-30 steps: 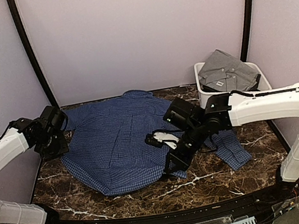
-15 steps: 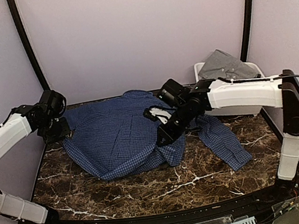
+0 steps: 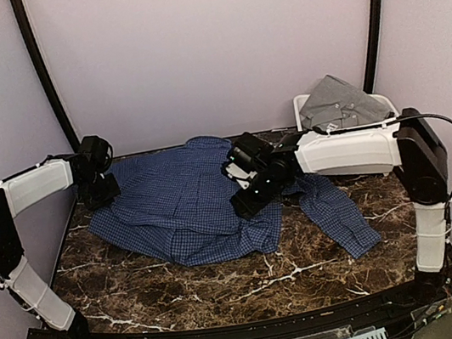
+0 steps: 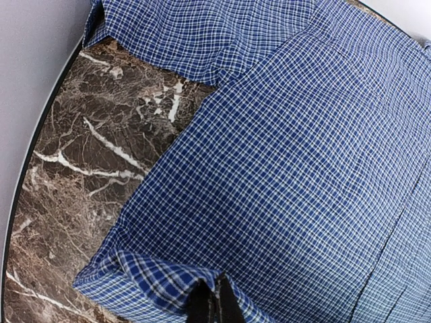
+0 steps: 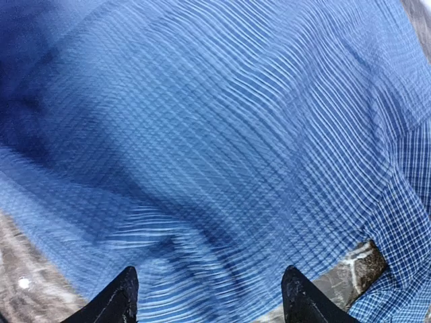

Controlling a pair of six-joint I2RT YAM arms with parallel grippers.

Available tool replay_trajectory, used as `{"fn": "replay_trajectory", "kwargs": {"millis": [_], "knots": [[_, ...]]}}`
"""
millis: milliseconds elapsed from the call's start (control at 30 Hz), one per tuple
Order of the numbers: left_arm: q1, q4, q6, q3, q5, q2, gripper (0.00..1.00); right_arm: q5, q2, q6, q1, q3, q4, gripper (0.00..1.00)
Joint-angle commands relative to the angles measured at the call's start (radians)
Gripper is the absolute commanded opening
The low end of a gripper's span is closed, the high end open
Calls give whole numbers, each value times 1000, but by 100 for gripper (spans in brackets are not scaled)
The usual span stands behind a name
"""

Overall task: Fold and stack the long sleeve shirts
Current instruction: Flatten out the crumpled shirt at the center of the board.

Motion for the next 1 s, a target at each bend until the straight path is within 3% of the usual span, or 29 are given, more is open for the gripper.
{"fn": "replay_trajectory", "kwargs": {"millis": [0, 167, 367, 633, 700, 767, 867, 900, 967], "knots": [[8, 25, 17, 16, 7, -20, 0, 114, -68, -62, 118, -55, 113, 72], [10, 25, 22, 4, 8, -23, 0, 124, -26, -150, 188, -80, 183, 79], [12, 25, 23, -1, 9, -27, 0, 173, 40, -245, 189, -82, 265, 81], [13, 31, 18, -20, 10, -34, 0, 205, 122, -323, 186, -19, 313, 70], [13, 32, 15, -27, 11, -39, 0, 228, 133, -330, 185, -9, 308, 64], [13, 32, 14, -37, 12, -49, 0, 243, 130, -335, 186, -9, 308, 52], [13, 23, 12, -51, 6, -70, 0, 254, 120, -336, 191, 16, 254, 9], [13, 18, 11, -59, 0, -84, 0, 253, 111, -332, 196, 32, 213, 0], [13, 2, 5, -78, -12, -115, 0, 207, 74, -318, 210, 55, 135, 0]]}}
